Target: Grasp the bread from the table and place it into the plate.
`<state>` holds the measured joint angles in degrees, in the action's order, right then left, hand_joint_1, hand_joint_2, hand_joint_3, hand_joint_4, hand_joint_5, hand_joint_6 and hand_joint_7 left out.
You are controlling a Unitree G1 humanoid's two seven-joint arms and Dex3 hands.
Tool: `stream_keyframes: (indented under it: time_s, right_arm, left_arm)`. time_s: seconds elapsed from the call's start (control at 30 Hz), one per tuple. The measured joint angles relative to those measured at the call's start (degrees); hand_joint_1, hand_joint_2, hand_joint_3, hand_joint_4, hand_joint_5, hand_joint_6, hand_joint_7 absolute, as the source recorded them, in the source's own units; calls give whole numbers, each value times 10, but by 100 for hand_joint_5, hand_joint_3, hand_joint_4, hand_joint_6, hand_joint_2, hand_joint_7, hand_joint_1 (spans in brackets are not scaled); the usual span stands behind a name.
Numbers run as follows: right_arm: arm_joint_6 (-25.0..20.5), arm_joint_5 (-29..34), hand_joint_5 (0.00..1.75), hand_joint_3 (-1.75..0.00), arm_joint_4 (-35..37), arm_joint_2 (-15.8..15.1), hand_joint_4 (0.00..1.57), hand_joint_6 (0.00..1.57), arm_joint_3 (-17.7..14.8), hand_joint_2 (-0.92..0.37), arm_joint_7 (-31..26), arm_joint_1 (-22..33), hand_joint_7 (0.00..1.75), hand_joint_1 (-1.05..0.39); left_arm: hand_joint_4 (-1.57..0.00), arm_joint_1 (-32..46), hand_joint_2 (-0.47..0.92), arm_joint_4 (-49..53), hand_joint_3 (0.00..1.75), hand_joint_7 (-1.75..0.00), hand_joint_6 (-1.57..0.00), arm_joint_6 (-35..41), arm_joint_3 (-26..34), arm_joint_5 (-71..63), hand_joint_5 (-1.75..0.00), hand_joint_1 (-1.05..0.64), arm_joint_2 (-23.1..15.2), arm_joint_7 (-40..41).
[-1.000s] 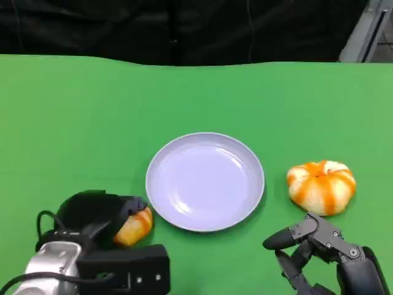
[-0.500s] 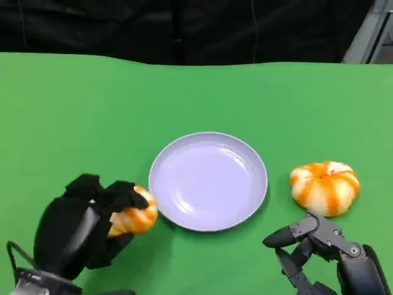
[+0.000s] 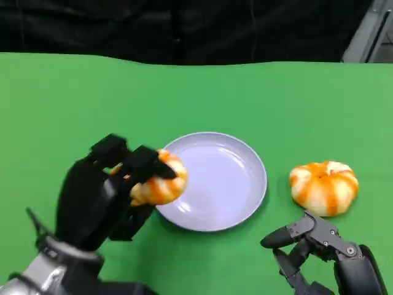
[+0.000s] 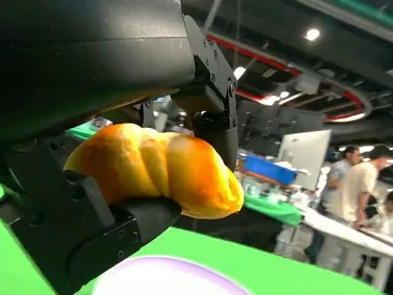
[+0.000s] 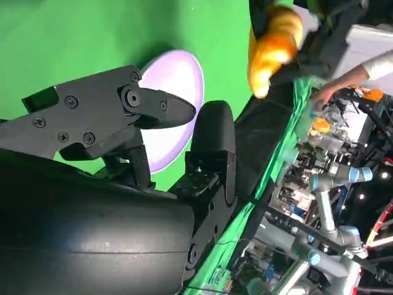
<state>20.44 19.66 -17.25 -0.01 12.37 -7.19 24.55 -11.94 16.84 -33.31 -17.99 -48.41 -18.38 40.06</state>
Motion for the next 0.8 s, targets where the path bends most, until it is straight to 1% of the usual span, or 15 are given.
stream_keyframes:
  time_s: [0.13, 0.2, 0.23, 0.27, 0.33, 0.37, 0.43, 0.47, 0.53, 0.57, 0.63, 0.67, 0.73, 0.77, 0.8]
  right_arm:
    - [-1, 1, 152, -63, 2, 2, 68, 63, 2, -76, 0, -1, 108, -20]
    - [-1, 1, 152, -64, 3, 2, 67, 63, 5, -76, 0, -2, 108, -20]
    - [-1, 1, 152, -64, 3, 2, 67, 63, 6, -76, -1, -1, 108, -20]
    - [-1, 1, 151, -64, 4, 2, 67, 63, 7, -76, -1, -1, 108, -19]
    - [-1, 2, 151, -65, 4, 3, 67, 63, 12, -76, -2, 0, 108, -19]
    - [-1, 3, 151, -65, 4, 3, 67, 63, 13, -75, -3, 0, 108, -18]
    - [-1, 5, 151, -66, 4, 3, 67, 63, 16, -75, -5, 1, 108, -18]
    - [-2, 6, 151, -66, 4, 4, 67, 63, 17, -75, -5, 1, 108, -18]
    - [-3, 8, 151, -67, 4, 6, 67, 63, 19, -75, -7, 1, 108, -19]
    - [-3, 8, 151, -67, 4, 6, 67, 63, 20, -75, -7, 2, 108, -19]
    - [-4, 8, 152, -67, 4, 6, 68, 63, 21, -75, -9, 3, 108, -19]
    - [-5, 8, 152, -67, 4, 7, 68, 63, 22, -75, -10, 3, 108, -19]
    - [-6, 8, 152, -67, 4, 7, 68, 63, 24, -75, -10, 3, 108, -19]
    - [-6, 8, 152, -67, 4, 7, 68, 63, 25, -75, -10, 3, 108, -19]
    - [-7, 8, 152, -67, 4, 7, 68, 63, 26, -75, -10, 3, 108, -19]
  left_arm:
    - [-92, -44, 22, 47, 153, -148, -84, 6, -22, 10, -175, -14, 31, -32]
    - [-91, -62, 27, 65, 145, -149, -84, 15, -32, 11, -175, -13, 47, -46]
    - [-90, -71, 29, 74, 139, -150, -83, 19, -37, 10, -175, -14, 53, -50]
    - [-88, -84, 34, 88, 126, -149, -82, 26, -44, 9, -175, -15, 61, -56]
    - [-87, -110, 38, 109, 114, -147, -81, 39, -56, 6, -175, -15, 74, -66]
    - [-84, -120, 40, 119, 109, -143, -80, 47, -61, 6, -172, -15, 81, -73]
    - [-79, -135, 49, 132, 88, -128, -80, 59, -70, 6, -164, -16, 89, -85]
    - [-64, -140, 64, 136, 63, -93, -72, 71, -72, 7, -134, -20, 94, -98]
    - [-52, -144, 85, 133, 27, -40, -68, 111, -78, 12, -85, -26, 100, -156]
    - [-42, -144, 89, 127, 22, -27, -61, 136, -83, 12, -72, -30, 100, -192]
    - [-10, -140, 91, 103, 24, -7, -30, 187, -95, 10, -40, -49, 97, -268]
    - [-5, -139, 92, 86, 27, -4, -21, 215, -101, 4, -26, -57, 94, -309]
    - [-1, -138, 92, 52, 34, -1, -11, 274, -116, -12, -9, -66, 87, -394]
    - [-1, -137, 92, 38, 35, -1, -10, 299, -123, -18, -7, -67, 83, -432]
    - [0, -135, 92, 27, 42, -1, -6, 318, -128, -22, -3, -74, 79, -457]
